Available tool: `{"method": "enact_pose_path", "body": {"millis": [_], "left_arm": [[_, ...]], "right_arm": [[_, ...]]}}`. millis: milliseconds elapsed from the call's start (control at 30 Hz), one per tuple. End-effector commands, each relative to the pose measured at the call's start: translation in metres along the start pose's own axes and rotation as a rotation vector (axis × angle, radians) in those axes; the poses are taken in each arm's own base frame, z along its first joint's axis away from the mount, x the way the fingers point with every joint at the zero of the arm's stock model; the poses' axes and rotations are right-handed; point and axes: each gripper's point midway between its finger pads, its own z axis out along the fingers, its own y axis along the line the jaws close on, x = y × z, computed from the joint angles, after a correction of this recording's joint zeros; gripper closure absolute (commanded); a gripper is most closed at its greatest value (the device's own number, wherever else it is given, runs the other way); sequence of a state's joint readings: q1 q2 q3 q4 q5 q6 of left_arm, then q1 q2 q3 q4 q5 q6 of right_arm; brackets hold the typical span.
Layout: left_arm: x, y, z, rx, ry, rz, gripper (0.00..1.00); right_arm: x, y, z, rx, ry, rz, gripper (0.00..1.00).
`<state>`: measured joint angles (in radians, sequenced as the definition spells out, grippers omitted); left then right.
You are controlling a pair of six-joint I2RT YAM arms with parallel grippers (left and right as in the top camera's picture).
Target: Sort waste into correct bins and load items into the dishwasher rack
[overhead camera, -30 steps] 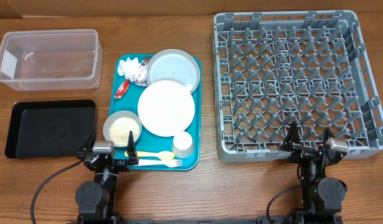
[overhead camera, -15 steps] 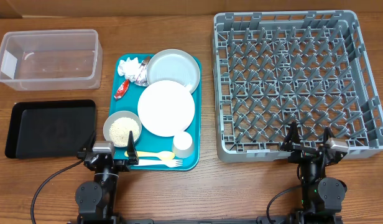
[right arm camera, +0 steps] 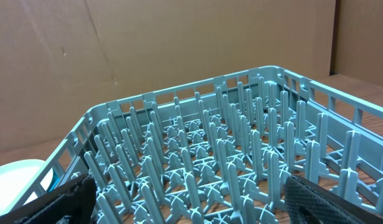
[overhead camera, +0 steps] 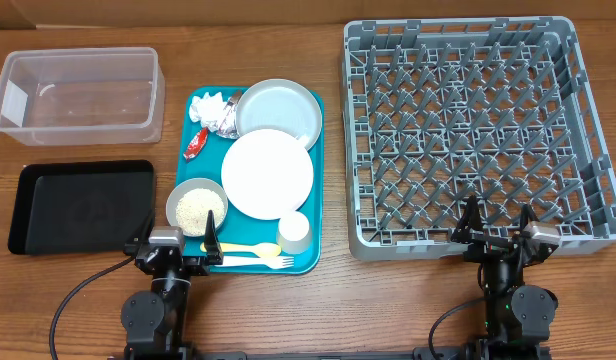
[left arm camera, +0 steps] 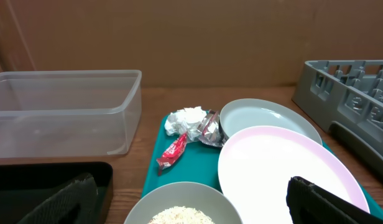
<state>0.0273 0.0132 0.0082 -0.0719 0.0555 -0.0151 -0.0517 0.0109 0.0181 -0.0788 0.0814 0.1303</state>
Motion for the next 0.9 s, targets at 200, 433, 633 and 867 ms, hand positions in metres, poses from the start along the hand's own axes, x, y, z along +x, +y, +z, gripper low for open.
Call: {"method": "enact_pose_path", "body": {"millis": [200, 433, 633, 867], "left_arm": [[-0.009, -0.018, -0.001, 0.101, -0.039, 0.016, 0.0], [-0.062, -0.009, -0.014, 0.04, -0.143, 0.026, 0.0], [-0.109, 0.046, -0.055, -0.293, -0.116, -0.045, 0.0], [-0.117, 0.079, -0.093, -0.515, -0.014, -0.124, 0.0]], "right_arm": [[-0.016, 0.036, -0.007, -0.192, -0.009, 0.002, 0.0], [-0.099, 0.063, -0.036, -0.255, 0.025, 0.002, 0.0], [-0.132, 0.107, -0.029, -0.42, 0.327, 0.045, 0.0], [-0.154, 0.159, 0.005, -0.602, 0.632, 0.128, 0.0]]}}
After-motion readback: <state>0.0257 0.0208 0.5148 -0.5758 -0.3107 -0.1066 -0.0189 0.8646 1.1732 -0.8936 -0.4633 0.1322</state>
